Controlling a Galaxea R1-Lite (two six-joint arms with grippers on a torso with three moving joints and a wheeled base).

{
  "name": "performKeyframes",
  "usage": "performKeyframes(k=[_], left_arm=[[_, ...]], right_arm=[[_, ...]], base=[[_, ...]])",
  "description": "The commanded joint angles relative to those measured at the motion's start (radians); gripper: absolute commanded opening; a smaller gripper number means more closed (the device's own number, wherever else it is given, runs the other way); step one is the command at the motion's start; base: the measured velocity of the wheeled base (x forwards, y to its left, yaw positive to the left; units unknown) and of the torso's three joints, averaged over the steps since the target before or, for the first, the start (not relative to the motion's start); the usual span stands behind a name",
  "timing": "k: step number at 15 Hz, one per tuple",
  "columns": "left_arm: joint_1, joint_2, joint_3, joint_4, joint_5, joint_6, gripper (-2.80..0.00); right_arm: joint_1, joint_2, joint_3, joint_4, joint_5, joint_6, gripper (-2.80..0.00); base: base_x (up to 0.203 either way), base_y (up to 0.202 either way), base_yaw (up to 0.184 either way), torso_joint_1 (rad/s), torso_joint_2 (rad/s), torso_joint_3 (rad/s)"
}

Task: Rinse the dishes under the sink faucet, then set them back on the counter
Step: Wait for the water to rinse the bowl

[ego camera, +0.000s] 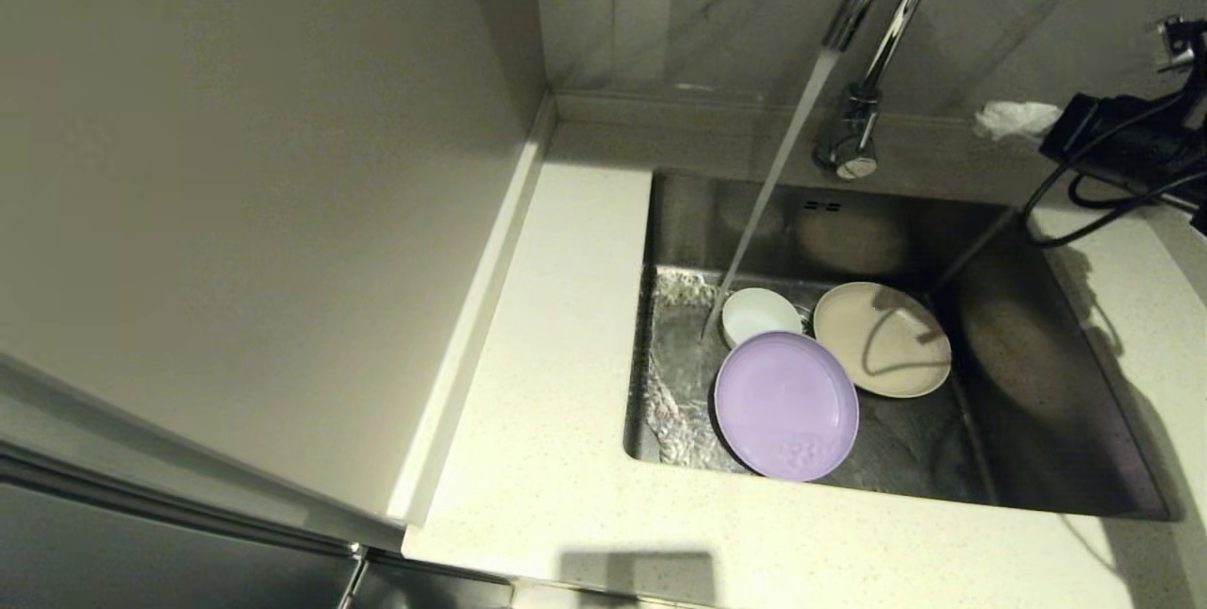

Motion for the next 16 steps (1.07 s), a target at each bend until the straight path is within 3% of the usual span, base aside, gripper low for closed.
performKeyframes(k=[1,5,7,12,16], left_arm=[[0.000,-0.002,0.000,-0.001,0.001,-0.001,-2.80],[0.000,-0.002,0.000,-0.001,0.001,-0.001,-2.80],[0.000,-0.002,0.000,-0.001,0.001,-0.001,-2.80],[0.000,-0.002,0.000,-0.001,0.001,-0.001,-2.80],[0.000,-0.002,0.000,-0.001,0.001,-0.001,-2.80]], right_arm=[[-0.033,-0.139,0.221,0.008,-0.004,-0.082,-2.80],[-0.067,-0.357,0.610,0.034,-0.119,-0.279,-2.80],[-0.072,-0.454,0.729,0.064,-0.192,-0.349,-2.80],[-0.072,-0.638,0.845,0.306,-0.302,-0.395,-2.80],[-0.067,-0.750,0.954,0.342,-0.348,-0.434,-2.80]], base=[[0.000,0.000,0.000,0.000,0.00,0.000],[0.000,0.000,0.000,0.000,0.00,0.000],[0.000,0.000,0.000,0.000,0.00,0.000],[0.000,0.000,0.000,0.000,0.00,0.000],[0.000,0.000,0.000,0.000,0.00,0.000]])
